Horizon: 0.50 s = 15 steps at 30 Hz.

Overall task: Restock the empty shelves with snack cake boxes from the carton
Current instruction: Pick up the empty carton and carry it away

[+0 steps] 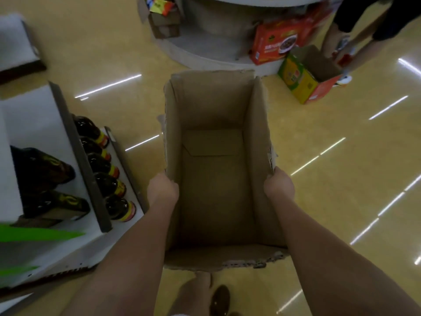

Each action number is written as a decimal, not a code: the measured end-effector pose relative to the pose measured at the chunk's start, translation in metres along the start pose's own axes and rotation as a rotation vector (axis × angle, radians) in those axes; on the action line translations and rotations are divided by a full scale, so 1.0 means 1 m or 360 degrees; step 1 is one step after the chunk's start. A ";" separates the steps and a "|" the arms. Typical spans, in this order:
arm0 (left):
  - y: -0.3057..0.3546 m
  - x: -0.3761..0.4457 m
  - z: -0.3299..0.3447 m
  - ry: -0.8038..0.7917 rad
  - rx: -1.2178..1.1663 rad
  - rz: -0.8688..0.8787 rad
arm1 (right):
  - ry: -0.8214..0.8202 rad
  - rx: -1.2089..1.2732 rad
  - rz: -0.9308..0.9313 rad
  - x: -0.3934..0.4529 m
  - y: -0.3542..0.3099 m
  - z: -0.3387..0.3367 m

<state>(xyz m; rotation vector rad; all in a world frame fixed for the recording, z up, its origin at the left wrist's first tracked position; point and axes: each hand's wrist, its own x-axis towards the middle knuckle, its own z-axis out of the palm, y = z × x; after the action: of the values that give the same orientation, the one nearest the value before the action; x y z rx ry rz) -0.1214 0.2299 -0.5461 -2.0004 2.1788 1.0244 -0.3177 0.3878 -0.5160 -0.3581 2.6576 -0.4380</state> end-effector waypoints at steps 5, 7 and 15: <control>0.015 0.069 -0.004 0.0082 -0.0097 -0.0124 | -0.0063 -0.0051 -0.0102 0.066 -0.064 0.018; 0.015 0.095 -0.005 0.0103 -0.0154 -0.0166 | -0.0079 -0.0065 -0.0147 0.088 -0.090 0.028; 0.010 0.198 -0.015 0.0293 -0.0328 -0.0415 | -0.0195 -0.0186 -0.0406 0.174 -0.196 0.086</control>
<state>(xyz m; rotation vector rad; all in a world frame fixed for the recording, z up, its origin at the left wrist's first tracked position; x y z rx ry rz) -0.1599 0.0475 -0.6141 -2.4808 1.8823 1.1056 -0.3967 0.1324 -0.5834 -0.7410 2.5326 -0.3256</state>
